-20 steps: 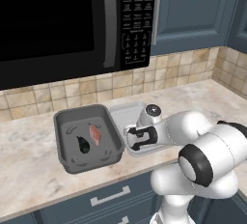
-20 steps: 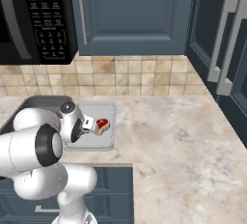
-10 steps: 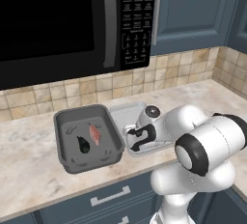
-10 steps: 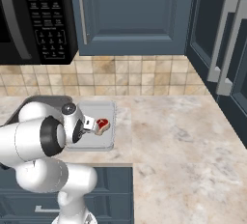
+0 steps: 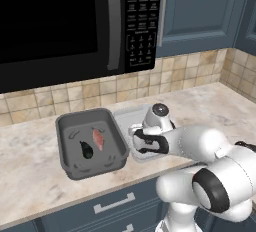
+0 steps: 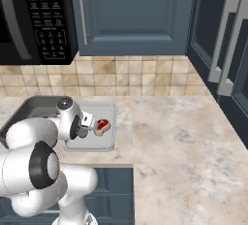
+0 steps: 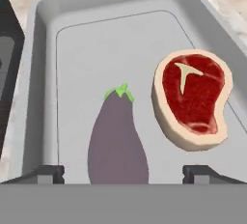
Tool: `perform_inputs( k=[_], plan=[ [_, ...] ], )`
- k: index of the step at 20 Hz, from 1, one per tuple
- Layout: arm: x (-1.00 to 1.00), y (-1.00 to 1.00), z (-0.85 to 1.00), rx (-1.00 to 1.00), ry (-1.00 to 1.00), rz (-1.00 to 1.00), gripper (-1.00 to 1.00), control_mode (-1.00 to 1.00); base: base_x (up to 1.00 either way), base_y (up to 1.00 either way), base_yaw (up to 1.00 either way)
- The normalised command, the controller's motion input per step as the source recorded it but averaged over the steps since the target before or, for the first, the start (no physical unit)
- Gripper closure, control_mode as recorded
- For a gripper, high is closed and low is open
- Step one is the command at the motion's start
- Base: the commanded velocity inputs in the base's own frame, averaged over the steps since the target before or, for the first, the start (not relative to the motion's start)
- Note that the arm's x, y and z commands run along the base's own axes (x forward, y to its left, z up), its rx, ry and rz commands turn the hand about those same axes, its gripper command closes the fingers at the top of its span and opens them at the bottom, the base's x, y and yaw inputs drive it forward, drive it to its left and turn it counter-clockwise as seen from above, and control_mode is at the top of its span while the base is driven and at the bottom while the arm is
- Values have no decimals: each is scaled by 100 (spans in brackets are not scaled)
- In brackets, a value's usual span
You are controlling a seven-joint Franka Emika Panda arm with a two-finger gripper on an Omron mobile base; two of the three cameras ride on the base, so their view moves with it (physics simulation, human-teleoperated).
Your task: Place one eggplant and one steak in each tupperware on the nearby counter, to pack two identical lunches.
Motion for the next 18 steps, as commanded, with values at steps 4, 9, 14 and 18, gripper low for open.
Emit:
perform_inputs(
  k=[4,9,14,18],
  plan=[
    [-56,0,79,0,13,0,-100,-100,0,0,0],
    [-88,0,38,0,17,-1,-100,-100,0,0,0],
    [-97,0,13,0,7,0,-100,-100,0,0,0],
    [-99,31,24,-3,-1,0,-100,-100,0,0,0]
  ],
)
